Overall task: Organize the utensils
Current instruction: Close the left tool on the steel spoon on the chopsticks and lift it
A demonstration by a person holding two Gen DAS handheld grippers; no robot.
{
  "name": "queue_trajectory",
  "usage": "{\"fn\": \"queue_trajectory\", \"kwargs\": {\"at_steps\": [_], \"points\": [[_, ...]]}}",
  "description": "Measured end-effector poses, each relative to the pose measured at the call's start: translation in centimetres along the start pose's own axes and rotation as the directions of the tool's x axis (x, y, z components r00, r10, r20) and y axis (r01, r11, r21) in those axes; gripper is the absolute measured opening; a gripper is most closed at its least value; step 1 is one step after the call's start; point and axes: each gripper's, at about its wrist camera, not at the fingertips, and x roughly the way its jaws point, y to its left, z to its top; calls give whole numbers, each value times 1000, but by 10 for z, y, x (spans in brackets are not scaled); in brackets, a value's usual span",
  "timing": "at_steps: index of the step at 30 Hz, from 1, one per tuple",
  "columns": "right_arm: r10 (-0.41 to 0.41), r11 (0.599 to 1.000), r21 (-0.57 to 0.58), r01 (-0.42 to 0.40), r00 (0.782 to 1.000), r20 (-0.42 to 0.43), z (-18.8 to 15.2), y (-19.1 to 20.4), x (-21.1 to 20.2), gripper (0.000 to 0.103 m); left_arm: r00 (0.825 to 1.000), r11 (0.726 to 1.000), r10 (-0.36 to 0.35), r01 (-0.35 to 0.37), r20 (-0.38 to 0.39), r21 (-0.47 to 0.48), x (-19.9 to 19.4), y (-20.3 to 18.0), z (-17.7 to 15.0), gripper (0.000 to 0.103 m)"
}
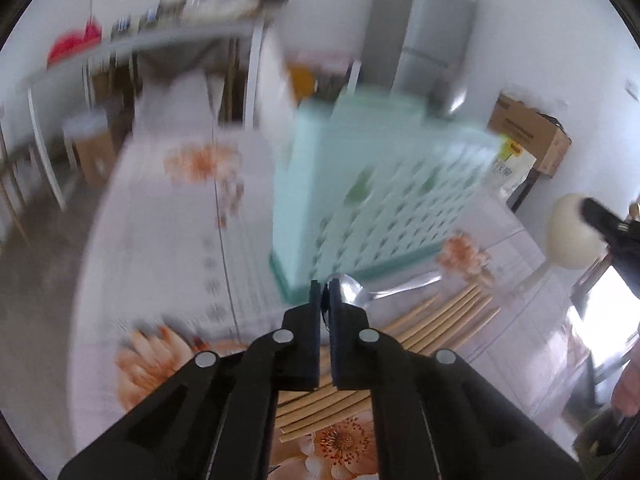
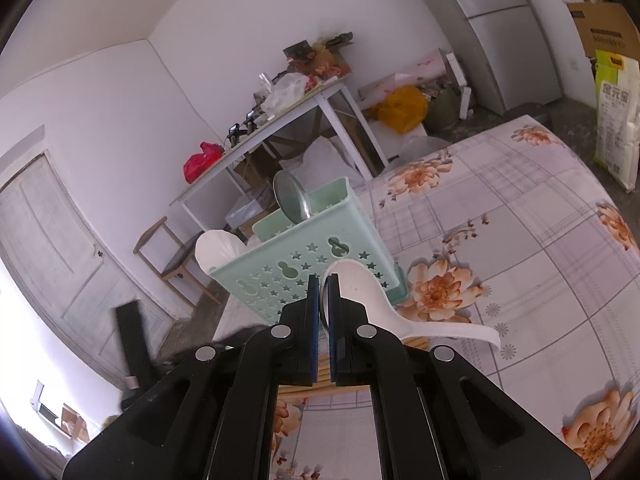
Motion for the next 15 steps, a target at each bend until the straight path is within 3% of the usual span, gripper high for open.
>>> {"fn": "queue_trajectory", "kwargs": {"at_steps": [4,11,15], "points": [[0,1000,0,0,1000,0,0,0,0,2,991,994,38,-51,132,93,-42,-17,10,2],[-1,1000,-2,1,1000,4,0,-1,-1,2,967,990,-8,-27,253,135,-93,-30,27,2],[-2,1000,-1,2,1000,6,-1,-1,-1,2,936,988,-32,-25,351,156,-133,-34,40,2]]}}
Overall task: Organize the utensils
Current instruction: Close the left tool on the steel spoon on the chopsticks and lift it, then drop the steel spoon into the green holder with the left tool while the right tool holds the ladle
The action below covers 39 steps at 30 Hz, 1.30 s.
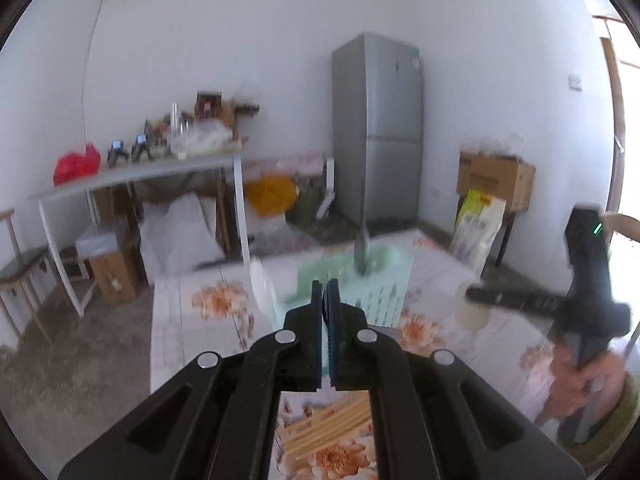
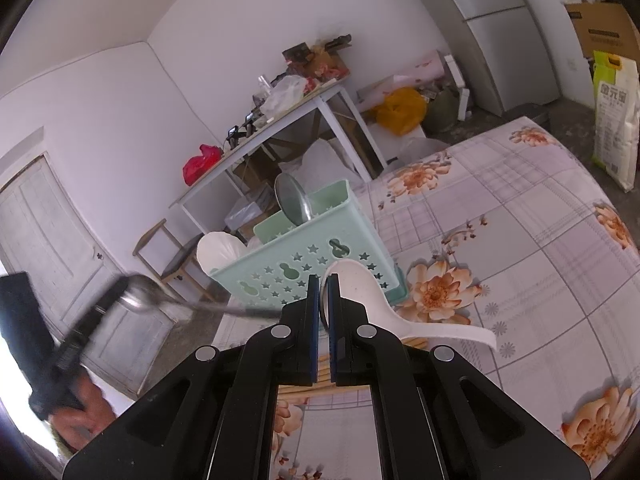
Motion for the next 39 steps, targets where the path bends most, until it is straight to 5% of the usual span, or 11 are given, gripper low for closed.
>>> {"fn": "queue_trajectory", "kwargs": {"at_steps": [6,11,15,21,28,32,39], "points": [[0,1000,-3,0,1000,-2,-1,0,-1,2,984,997,60,-67,165,34,-33,5,36,2],[0,1000,-3,0,1000,-2,-1,1,-2,2,950,969,176,-213,257,125,-34,2,47,2],[1,1000,-3,-1,1000,-2,-2,1,-2,2,945,934,245,-290,216,208,-7,-2,34,2],[-1,1000,-5,1,1000,-3,-2,1,-2,2,949,904,296,-314,106,289,36,-5,4,2],[-8,1000,-3,8,1000,-3,-2,3,-1,2,977,962,214,-213,13,173,50,7,-2,6],[-14,1000,-4,14,1000,-1,-1,6,-2,2,979,974,202,-203,21,99,48,12,-1,31],[-16,1000,-14,17,999,34,0,13,-10,2,981,981,193,-193,-23,-7,45,26,-16,46]]}}
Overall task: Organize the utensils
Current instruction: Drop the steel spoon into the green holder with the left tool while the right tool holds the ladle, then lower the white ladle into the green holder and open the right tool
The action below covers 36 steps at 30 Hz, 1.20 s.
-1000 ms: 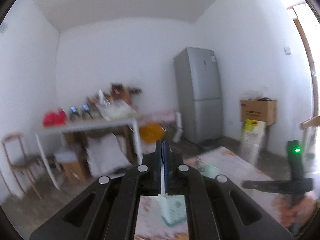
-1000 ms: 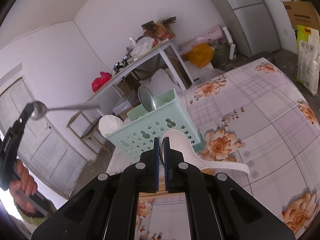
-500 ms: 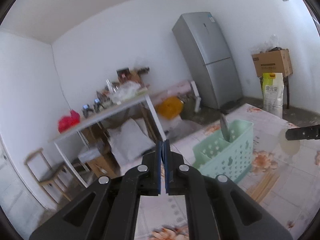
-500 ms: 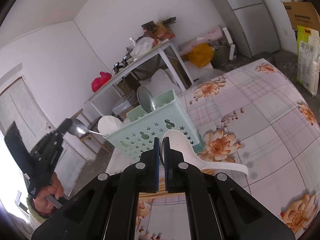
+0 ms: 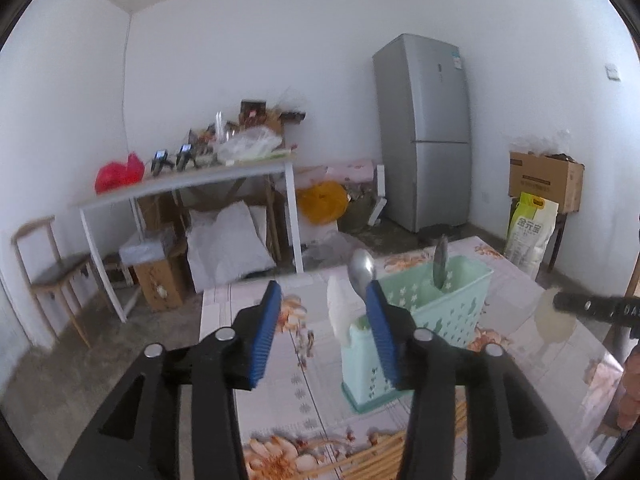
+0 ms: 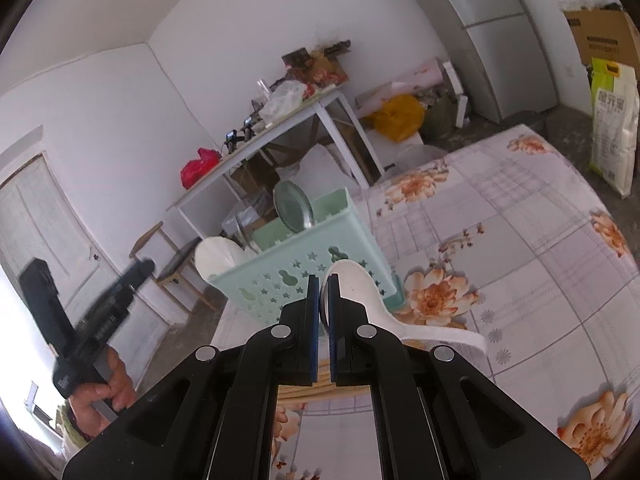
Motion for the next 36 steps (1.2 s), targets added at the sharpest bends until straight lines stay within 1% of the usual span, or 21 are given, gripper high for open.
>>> {"fn": "queue_trajectory", "kwargs": {"at_steps": [1,4,6,9,12,16,18,20,23,25,28,32,36], "points": [[0,1000,-6,0,1000,14,1,2,-3,2,1000,1000,-2,2,-18,-17,1,2,-4,48],[3,1000,-23,-2,999,50,8,9,-12,2,996,997,-30,23,-86,-76,7,6,-19,48],[10,999,-31,-8,998,70,14,12,-17,2,992,995,-44,33,-122,-96,10,6,-29,48],[38,998,-46,-33,994,100,24,20,-26,2,987,993,-55,39,-148,-110,9,5,-39,48],[83,995,-69,-74,987,136,37,30,-36,2,986,993,-56,39,-157,-113,7,4,-44,48],[160,985,-96,-144,969,186,55,42,-49,2,986,993,-51,33,-156,-117,6,6,-46,48],[211,976,-103,-193,955,207,63,45,-53,2,987,992,-49,30,-155,-119,4,8,-47,48],[275,961,-107,-256,935,224,74,48,-56,2,986,992,-49,29,-157,-124,5,11,-47,48],[344,939,-110,-327,912,226,84,49,-55,2,986,991,-48,27,-160,-131,4,12,-49,48],[373,927,-112,-357,901,221,87,50,-50,2,986,991,-46,25,-160,-132,3,13,-50,48],[401,916,-99,-389,893,206,90,48,-37,2,985,991,-42,20,-164,-135,4,15,-51,48],[434,900,-33,-435,884,173,93,40,-16,2,985,990,-37,14,-167,-139,3,18,-52,48],[454,888,1,-461,875,167,96,33,-5,2,984,990,-34,9,-174,-138,4,19,-54,48]]}}
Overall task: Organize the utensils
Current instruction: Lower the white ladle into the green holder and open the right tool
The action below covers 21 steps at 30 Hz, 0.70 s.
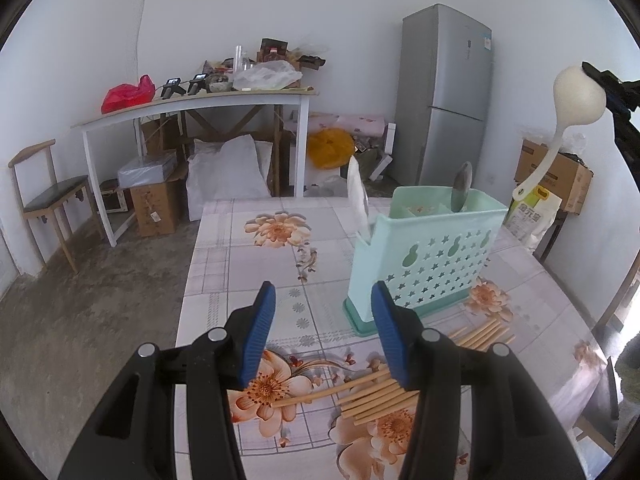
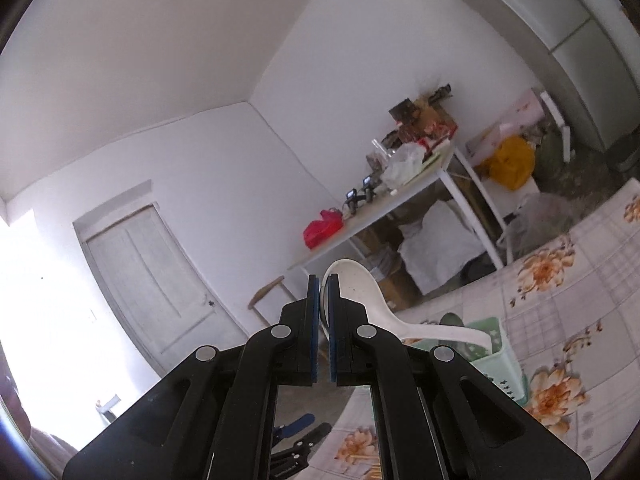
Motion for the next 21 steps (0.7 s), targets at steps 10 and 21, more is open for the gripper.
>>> {"fn": "queue_trajectory", "kwargs": {"at_steps": [10,21], "points": [[19,998,63,-21,1000,21,2,-20,19,2,1000,1000,-3,3,-12,0,3,-1,-2,48],[-81,978,187,93,994,-70,-23,-69,30,6,999,1000,0,0,-37,2,10,0,-5,48]]}}
